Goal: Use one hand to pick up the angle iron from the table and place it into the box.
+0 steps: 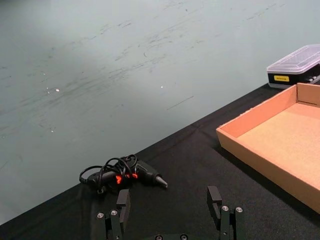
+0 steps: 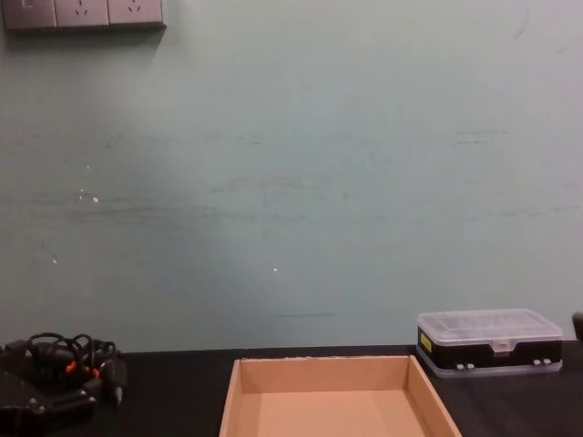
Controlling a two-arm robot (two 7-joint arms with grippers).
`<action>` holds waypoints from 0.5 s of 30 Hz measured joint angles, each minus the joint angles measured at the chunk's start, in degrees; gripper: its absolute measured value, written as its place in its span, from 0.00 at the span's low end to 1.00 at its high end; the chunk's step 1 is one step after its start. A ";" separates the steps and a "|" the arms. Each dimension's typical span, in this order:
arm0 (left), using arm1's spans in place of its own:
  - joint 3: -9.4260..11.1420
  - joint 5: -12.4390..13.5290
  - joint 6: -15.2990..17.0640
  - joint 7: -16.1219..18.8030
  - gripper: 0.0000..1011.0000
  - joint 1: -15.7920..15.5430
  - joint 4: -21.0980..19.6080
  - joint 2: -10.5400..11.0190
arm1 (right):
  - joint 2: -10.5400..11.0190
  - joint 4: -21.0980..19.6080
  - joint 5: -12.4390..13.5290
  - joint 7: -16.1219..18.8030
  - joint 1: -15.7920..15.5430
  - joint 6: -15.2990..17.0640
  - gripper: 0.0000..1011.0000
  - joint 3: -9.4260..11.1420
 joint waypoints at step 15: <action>0.00 0.00 0.00 0.00 1.00 0.00 0.00 0.00 | 4.58 -9.33 15.50 12.61 -6.33 11.65 0.99 5.00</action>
